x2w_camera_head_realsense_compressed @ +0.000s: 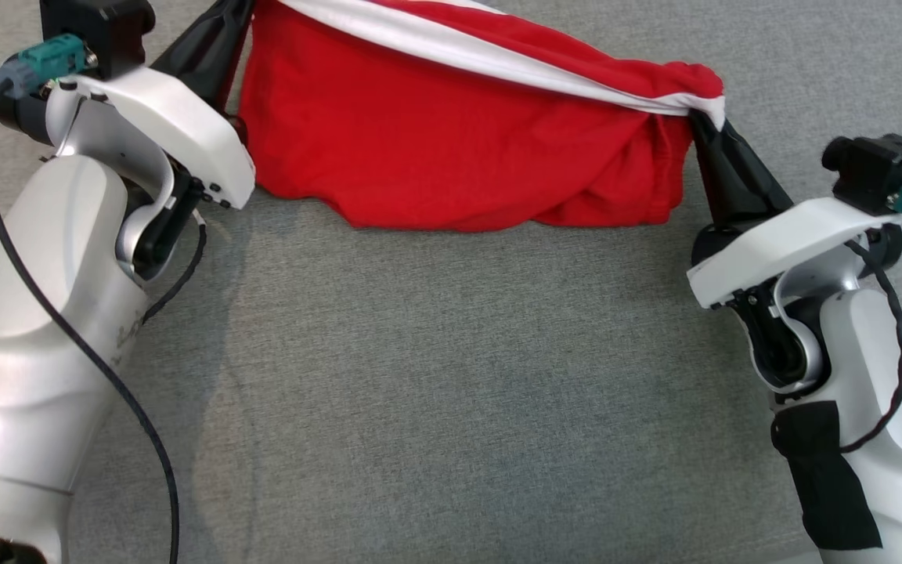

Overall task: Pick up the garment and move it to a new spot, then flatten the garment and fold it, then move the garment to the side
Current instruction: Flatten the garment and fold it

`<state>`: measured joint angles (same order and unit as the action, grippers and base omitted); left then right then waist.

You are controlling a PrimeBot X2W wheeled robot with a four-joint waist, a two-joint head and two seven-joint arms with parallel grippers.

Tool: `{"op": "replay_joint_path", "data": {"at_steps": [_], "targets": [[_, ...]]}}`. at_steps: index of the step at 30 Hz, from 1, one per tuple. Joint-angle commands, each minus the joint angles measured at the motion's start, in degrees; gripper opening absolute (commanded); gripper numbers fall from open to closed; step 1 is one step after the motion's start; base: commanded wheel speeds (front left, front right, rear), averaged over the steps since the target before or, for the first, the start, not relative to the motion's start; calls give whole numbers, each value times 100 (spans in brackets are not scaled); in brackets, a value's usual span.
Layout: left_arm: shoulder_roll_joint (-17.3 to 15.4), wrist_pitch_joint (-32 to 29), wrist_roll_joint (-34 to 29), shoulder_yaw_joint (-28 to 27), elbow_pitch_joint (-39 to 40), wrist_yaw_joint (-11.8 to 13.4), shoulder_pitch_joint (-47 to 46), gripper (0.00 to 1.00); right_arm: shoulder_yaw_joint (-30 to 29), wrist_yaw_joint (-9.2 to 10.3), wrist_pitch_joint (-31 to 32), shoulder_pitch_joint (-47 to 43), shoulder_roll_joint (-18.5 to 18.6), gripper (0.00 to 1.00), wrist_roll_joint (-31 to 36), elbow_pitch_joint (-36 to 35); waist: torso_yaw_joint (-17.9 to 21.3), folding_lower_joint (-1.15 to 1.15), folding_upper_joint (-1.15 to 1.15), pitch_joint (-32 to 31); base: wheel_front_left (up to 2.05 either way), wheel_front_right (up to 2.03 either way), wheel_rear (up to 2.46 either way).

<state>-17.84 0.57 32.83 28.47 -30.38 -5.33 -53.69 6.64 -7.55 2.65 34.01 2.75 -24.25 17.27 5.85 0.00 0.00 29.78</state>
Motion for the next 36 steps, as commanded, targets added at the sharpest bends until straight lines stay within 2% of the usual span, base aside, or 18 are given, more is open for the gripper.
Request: {"op": "replay_joint_path", "data": {"at_steps": [1,2,3,4,5,6,7,11,16,20,24,30,36], "targets": [[39,31,63,8,-388,-55,-256,0,74,12,-119,179,34,3,-70,162,77,0,0,51,0,0,0],[85,42,76,35,-581,-75,-342,0,136,12,-155,234,36,29,-100,234,99,0,0,59,0,0,0],[133,58,114,48,-756,-107,-421,0,222,12,-195,282,33,48,-171,296,119,0,0,66,0,0,0],[159,57,127,83,-933,-123,-492,16,287,11,-239,323,33,78,-218,351,144,0,0,72,0,0,0],[197,72,183,103,-1105,-148,-546,53,349,9,-286,359,34,100,-242,398,172,0,0,76,0,0,0],[232,62,213,137,-1248,-160,-588,98,404,9,-332,388,35,100,-259,448,199,0,0,79,0,0,0],[260,73,237,179,-1365,-174,-627,100,461,9,-387,395,33,100,-288,486,220,0,0,79,0,0,0],[309,313,306,248,-1603,-211,-720,100,578,9,-545,321,32,100,-281,518,256,0,0,70,0,0,0],[352,956,357,225,-1753,-211,-534,100,588,9,-843,-12,32,100,-57,387,230,0,0,-25,0,0,0],[339,1341,315,102,-1527,-70,-254,100,401,9,-1153,-408,34,100,284,109,128,0,0,-160,0,0,0],[225,1459,183,-161,-845,242,270,100,85,9,-1476,-797,35,100,692,-304,12,0,0,-311,0,0,0],[15,1458,-141,-851,911,760,1472,100,-391,9,-1713,-1226,31,100,1238,-831,-155,0,0,-574,0,0,0],[-211,1459,-320,-1141,1954,1134,2661,100,-599,9,-1746,-1590,32,100,1515,-901,-217,0,0,-897,0,0,0]]}}
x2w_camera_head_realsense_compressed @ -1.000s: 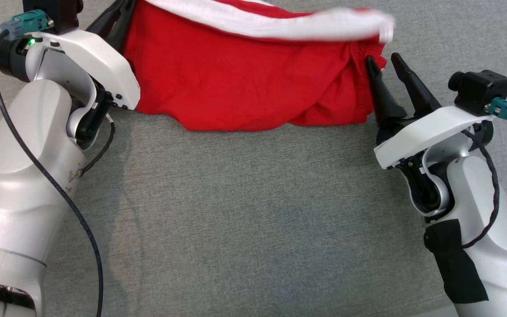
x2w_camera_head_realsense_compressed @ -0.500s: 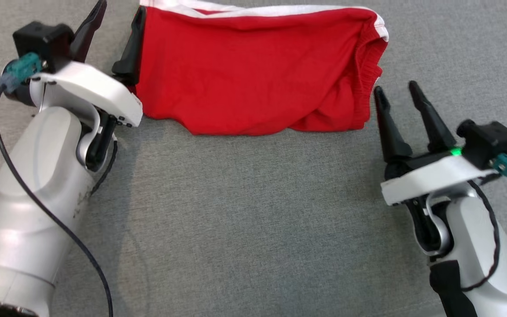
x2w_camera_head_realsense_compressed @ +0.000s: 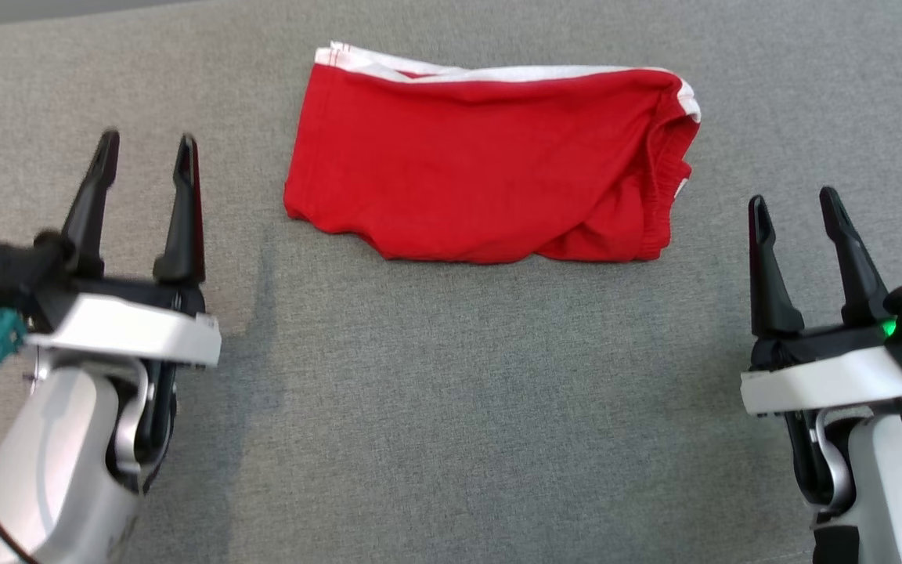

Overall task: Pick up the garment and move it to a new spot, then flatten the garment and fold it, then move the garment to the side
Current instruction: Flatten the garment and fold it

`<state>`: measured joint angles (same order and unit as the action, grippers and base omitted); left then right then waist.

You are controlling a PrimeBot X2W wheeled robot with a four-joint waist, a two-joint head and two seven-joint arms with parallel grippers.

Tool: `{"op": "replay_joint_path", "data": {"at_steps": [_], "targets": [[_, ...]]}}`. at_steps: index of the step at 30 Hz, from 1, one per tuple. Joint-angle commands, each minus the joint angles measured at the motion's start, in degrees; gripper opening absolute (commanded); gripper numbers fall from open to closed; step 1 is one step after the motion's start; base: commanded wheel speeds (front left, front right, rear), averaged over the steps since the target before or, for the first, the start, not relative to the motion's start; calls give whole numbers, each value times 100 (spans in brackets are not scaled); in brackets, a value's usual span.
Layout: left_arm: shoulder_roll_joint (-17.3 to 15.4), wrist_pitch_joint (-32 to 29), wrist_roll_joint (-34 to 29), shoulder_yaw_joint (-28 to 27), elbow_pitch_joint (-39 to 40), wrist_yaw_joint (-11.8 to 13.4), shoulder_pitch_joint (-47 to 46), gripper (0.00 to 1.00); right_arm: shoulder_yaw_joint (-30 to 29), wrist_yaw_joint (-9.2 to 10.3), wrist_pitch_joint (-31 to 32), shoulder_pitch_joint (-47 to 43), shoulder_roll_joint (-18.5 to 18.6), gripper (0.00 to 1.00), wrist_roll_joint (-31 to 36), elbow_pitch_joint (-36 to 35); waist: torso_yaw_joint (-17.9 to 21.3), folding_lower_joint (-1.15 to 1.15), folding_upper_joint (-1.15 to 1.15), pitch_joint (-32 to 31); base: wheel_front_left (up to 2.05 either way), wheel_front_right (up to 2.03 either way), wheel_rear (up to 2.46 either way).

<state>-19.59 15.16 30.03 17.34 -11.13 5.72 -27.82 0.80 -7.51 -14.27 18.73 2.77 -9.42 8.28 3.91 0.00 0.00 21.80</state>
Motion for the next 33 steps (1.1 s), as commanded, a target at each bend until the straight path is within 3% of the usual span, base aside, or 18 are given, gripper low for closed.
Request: {"op": "replay_joint_path", "data": {"at_steps": [1,7,19,27,33], "targets": [[-60,-1,-33,-40,150,87,250,100,-38,4,-53,-138,29,100,52,1,-23,0,0,-159,0,0,0],[-218,-149,24,-106,695,396,1111,100,-122,4,-27,-516,29,100,83,0,-21,0,0,-418,0,0,0],[-290,-420,75,23,940,433,1340,100,-117,4,56,-638,30,100,-63,-19,-43,0,0,-535,0,0,0],[-298,-450,106,76,967,325,1063,100,-64,4,75,-539,29,100,-111,-27,34,0,0,-433,0,0,0],[-216,-747,217,271,561,-23,367,100,-29,4,103,-414,30,100,-100,-60,157,0,0,-186,0,0,0]]}}
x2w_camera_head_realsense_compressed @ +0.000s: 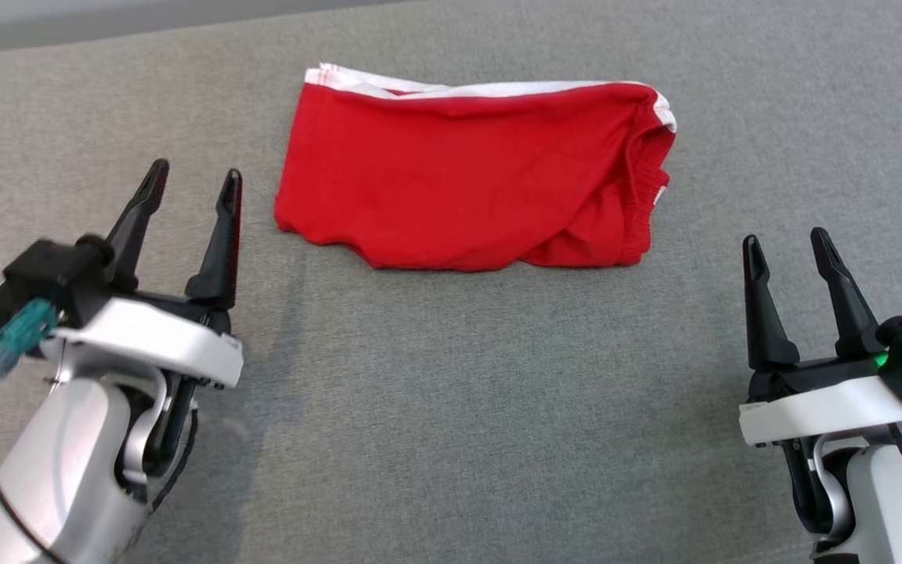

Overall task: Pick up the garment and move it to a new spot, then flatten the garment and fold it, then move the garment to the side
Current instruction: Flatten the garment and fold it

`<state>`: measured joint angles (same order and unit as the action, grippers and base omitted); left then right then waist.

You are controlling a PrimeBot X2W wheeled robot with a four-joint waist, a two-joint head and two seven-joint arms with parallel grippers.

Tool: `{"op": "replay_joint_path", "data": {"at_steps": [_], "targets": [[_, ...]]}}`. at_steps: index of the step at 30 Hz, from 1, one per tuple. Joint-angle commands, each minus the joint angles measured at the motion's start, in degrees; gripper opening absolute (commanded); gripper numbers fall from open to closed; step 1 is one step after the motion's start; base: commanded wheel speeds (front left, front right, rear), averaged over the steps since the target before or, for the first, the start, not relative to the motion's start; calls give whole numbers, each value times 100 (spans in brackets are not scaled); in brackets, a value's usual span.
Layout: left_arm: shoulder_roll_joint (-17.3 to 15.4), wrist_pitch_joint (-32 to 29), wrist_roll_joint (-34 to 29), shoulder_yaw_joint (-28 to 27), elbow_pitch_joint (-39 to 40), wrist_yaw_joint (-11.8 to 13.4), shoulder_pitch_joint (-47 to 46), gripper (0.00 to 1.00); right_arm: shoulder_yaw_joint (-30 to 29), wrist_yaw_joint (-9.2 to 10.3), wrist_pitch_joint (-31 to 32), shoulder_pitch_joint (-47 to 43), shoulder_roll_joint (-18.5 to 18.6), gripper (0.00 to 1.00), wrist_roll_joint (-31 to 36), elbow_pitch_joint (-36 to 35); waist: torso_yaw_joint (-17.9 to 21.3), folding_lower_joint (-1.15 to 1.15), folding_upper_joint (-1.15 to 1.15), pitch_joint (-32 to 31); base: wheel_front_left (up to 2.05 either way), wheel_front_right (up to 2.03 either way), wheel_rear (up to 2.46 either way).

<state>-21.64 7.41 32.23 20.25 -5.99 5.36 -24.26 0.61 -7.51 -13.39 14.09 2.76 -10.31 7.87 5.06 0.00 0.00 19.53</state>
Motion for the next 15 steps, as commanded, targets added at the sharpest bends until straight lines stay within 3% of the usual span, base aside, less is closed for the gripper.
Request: {"op": "replay_joint_path", "data": {"at_steps": [1,9,15], "targets": [[-1,-50,30,23,-107,-76,-142,100,2,4,22,71,31,100,-23,-17,86,0,0,91,0,0,0],[108,-523,322,286,-1768,-792,-1040,100,63,4,-33,153,30,100,-190,80,454,0,0,395,0,0,0],[184,-884,561,441,-2808,-1103,-1445,100,88,4,-100,148,29,100,-290,182,571,0,0,468,0,0,0]]}}
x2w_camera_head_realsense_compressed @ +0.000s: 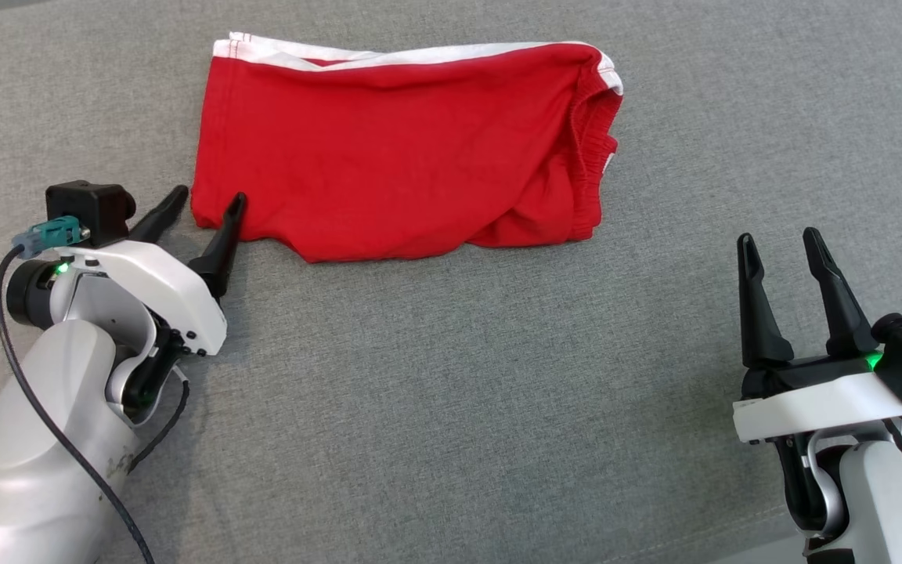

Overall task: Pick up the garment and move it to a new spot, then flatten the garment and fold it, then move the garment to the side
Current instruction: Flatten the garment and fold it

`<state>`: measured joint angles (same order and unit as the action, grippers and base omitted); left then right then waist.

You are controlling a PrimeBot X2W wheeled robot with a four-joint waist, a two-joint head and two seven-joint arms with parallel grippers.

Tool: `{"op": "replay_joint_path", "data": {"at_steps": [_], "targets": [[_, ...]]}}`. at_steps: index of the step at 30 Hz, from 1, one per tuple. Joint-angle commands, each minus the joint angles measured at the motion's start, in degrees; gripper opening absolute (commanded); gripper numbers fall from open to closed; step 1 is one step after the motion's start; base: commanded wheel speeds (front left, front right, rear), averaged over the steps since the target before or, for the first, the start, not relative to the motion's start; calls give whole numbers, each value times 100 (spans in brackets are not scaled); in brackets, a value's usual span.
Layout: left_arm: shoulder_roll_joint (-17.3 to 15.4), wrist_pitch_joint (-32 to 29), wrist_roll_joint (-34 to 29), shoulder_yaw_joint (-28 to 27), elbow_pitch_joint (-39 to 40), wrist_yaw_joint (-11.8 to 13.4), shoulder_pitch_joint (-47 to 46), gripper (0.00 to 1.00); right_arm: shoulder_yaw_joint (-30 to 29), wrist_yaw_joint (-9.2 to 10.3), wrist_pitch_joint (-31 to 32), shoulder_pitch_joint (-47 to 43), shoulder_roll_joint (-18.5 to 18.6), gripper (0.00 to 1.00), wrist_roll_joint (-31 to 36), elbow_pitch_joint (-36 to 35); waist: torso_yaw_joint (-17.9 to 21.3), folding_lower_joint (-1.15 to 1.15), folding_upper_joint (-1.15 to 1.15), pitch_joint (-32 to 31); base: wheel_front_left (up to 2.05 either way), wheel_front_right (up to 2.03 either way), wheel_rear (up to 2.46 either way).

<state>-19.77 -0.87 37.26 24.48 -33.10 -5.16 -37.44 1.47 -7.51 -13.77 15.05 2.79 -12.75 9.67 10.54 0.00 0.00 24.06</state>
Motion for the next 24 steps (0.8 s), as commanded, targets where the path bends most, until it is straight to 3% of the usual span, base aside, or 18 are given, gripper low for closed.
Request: {"op": "replay_joint_path", "data": {"at_steps": [1,4,5,6,7,15,24], "targets": [[7,-142,83,70,-216,-87,-182,100,4,4,-54,55,28,100,-47,21,32,0,0,18,0,0,0],[78,-399,250,201,-482,-174,-296,100,31,4,-80,93,28,100,-80,72,52,0,0,18,0,0,0],[96,-491,314,249,-553,-185,-338,87,36,4,-86,100,28,100,-95,93,55,0,0,13,0,0,0],[113,-591,375,294,-606,-202,-373,47,47,4,-92,105,28,100,-98,112,56,0,0,8,0,0,0],[133,-669,452,325,-645,-221,-408,0,60,4,-95,109,28,100,-94,128,57,0,0,2,0,0,0],[43,-469,793,475,-536,-230,-470,0,61,4,-116,133,28,100,-133,196,46,0,0,-50,0,0,0],[27,423,1139,350,84,-149,611,0,-136,4,-72,-95,28,100,-11,182,-241,0,0,-263,0,0,0]]}}
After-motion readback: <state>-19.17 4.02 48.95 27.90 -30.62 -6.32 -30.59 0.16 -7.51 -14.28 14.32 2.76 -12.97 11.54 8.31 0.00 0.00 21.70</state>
